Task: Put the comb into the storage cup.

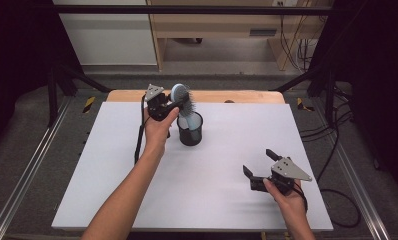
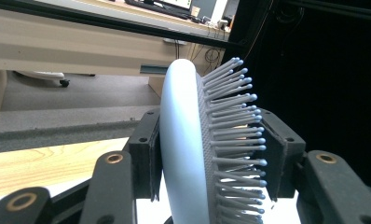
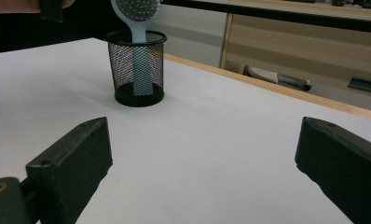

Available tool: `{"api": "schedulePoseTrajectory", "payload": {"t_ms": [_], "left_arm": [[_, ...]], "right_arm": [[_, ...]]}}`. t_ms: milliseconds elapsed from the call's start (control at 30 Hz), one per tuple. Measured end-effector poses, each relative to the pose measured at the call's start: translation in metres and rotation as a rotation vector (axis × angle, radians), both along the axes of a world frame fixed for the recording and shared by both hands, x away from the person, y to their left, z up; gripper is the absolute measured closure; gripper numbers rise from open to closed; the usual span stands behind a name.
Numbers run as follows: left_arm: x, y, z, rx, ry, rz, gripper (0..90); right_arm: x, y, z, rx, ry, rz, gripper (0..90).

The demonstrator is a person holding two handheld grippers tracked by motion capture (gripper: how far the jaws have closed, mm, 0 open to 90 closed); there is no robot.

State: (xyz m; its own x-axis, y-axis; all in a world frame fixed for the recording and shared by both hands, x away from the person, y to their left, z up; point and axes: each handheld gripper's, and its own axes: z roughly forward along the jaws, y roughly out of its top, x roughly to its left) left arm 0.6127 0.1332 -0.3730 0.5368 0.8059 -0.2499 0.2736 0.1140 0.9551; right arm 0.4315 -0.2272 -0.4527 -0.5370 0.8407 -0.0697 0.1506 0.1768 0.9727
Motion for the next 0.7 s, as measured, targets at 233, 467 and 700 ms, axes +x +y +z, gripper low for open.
{"api": "schedulePoseTrajectory", "payload": {"t_ms": [233, 467, 700], "left_arm": [[0.001, 0.006, -0.002, -0.021, 0.013, 0.006, 47.9], [0.003, 0.011, -0.004, -0.042, 0.029, 0.011, 47.9], [0.003, 0.013, -0.004, -0.043, 0.035, 0.013, 47.7]], "right_arm": [[0.0, 0.001, 0.0, -0.001, 0.001, 0.0, 3.9], [0.0, 0.001, 0.0, -0.001, 0.002, -0.001, 3.9], [0.0, 0.001, 0.0, -0.002, 0.003, 0.001, 3.7]]}}
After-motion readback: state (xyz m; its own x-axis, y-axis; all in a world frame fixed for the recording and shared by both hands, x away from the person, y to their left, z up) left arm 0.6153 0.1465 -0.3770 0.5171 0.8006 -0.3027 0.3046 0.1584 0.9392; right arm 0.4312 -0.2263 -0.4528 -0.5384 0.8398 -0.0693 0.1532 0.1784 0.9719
